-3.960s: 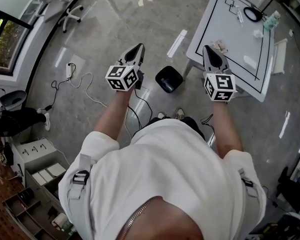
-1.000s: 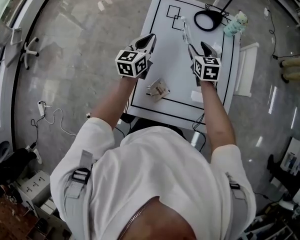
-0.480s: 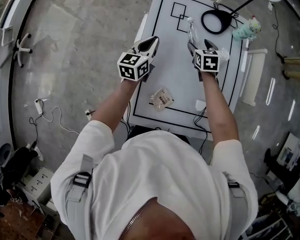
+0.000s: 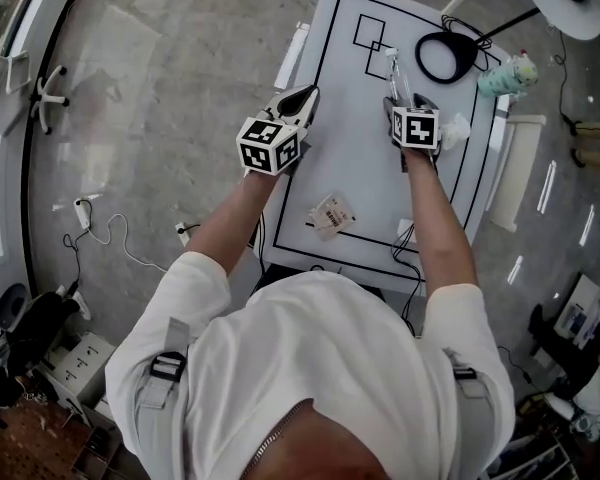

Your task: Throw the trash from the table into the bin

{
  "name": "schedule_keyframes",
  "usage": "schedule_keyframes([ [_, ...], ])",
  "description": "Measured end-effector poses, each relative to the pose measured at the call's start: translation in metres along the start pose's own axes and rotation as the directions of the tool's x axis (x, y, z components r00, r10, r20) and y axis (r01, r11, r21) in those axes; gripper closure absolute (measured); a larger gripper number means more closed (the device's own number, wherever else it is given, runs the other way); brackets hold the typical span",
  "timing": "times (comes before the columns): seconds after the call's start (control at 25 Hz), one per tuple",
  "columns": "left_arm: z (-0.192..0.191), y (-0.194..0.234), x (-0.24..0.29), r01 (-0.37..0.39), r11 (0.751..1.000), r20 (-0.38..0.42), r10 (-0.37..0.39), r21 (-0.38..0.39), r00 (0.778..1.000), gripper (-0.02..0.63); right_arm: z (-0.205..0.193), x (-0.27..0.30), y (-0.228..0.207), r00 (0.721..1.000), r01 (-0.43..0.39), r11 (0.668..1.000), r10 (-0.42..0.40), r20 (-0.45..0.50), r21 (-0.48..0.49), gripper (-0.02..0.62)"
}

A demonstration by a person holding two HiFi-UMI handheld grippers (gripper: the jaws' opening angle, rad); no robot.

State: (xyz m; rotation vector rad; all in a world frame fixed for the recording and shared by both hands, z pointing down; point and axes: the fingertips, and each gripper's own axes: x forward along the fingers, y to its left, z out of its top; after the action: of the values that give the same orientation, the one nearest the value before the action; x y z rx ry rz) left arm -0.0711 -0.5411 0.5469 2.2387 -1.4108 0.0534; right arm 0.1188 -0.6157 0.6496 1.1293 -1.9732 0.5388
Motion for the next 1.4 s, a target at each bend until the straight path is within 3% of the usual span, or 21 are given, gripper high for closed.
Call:
schedule_keyframes([
  [0.28,-0.001,-0.001,-0.005,-0.008,1.000,0.003,0.008,-0.005,1.000,0.595,0.003,-0.018,0.006,0.998,-0.039,0.998,0.037,0.048,0.042,0.295],
  [0.6,0.018,-0.025,-0.029,-0.018,0.999,0.057,0.016,0.032,0.998,0.595,0.024,-0.094,0.014,0.972,-0.077,0.993,0.056,0.230,0.086,0.296],
  [0.76,0.035,-0.042,-0.060,-0.050,0.997,0.125,0.042,0.056,0.991,0.595,0.033,-0.151,0.022,0.931,-0.108,0.989,0.066,0.359,0.099,0.296],
  [1.04,0.057,-0.074,-0.133,-0.129,0.987,0.235,0.104,0.094,0.966,0.595,0.026,-0.259,0.036,0.836,-0.155,0.985,0.089,0.542,0.077,0.296],
  [1.24,0.062,-0.105,-0.183,-0.176,0.979,0.299,0.137,0.106,0.944,0.595,0.009,-0.312,0.053,0.784,-0.186,0.982,0.122,0.609,0.042,0.296],
  [1.4,0.057,-0.133,-0.223,-0.204,0.973,0.337,0.158,0.105,0.928,0.595,-0.011,-0.348,0.071,0.758,-0.209,0.978,0.160,0.632,0.004,0.296],
])
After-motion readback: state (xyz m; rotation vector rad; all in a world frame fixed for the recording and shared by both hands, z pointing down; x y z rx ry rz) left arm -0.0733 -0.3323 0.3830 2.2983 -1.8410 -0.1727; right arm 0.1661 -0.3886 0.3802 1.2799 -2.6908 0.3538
